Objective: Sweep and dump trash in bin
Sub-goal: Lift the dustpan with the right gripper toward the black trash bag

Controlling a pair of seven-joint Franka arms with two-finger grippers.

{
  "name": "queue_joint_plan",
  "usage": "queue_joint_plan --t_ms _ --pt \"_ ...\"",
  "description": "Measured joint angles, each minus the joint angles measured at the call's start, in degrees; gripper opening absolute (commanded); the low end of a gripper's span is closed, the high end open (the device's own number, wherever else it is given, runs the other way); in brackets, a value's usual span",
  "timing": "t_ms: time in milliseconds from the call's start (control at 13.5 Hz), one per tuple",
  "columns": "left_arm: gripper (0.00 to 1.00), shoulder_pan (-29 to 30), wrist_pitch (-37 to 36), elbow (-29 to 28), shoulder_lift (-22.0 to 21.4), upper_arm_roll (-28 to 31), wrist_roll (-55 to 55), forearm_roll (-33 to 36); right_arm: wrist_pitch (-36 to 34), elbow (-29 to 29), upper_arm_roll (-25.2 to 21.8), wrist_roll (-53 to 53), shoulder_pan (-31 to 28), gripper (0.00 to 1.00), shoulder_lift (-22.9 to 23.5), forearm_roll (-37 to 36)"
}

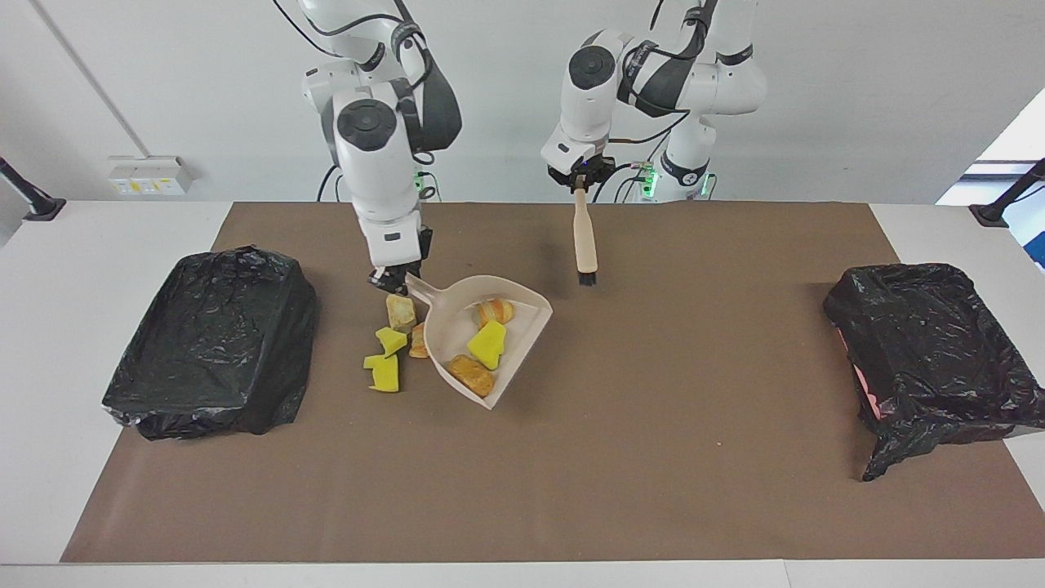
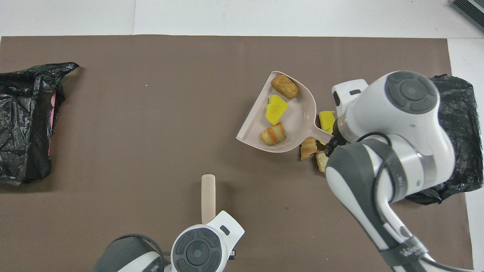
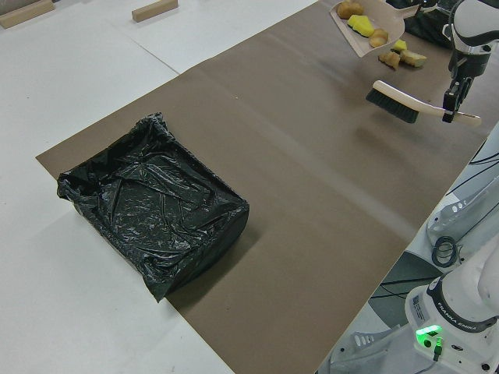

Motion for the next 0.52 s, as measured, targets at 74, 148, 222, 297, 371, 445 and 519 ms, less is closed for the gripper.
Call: queue_joint_plan --t_ms 74,148,222,297,371,445,519 --pt "0.0 -0.02 1.36 -1.61 -1.0 -1.83 -0.24 -2.76 -1.19 1.07 -0.1 -2.82 -2.9 0.0 -0.03 0.3" --pt "0.0 -0.02 2.74 -2.89 -1.74 -3.45 -0.53 -5.02 -2.29 1.87 -0.17 -4.89 -5.18 0.0 -0.03 0.52" --pt "0.0 -0.04 4.54 -4.1 -2.34 -5.31 -1.28 -6.82 -3.57 2.72 -0.25 -6.54 -7.17 0.0 -0.03 0.98" --pt "0.0 -0.12 6.54 -5.29 -2.77 -7.56 -2.55 -8.07 -5.01 3.57 -0.32 -7.93 -9.35 0.0 -0.02 1.76" --pt "0.0 -0.38 8.41 -6.5 -3.0 -9.76 -3.9 -9.1 -6.2 4.28 -0.36 -9.96 -12.1 0.0 0.0 2.86" --pt "0.0 -0.84 10.08 -7.8 -3.13 -11.61 -5.02 -10.37 -7.28 4.86 -0.41 -13.52 -15.64 0.0 0.08 4.02" --pt "0.0 -0.99 11.22 -8.83 -3.28 -12.81 -5.55 -11.37 -8.5 5.51 -0.48 -17.19 -19.02 0.0 0.25 4.58"
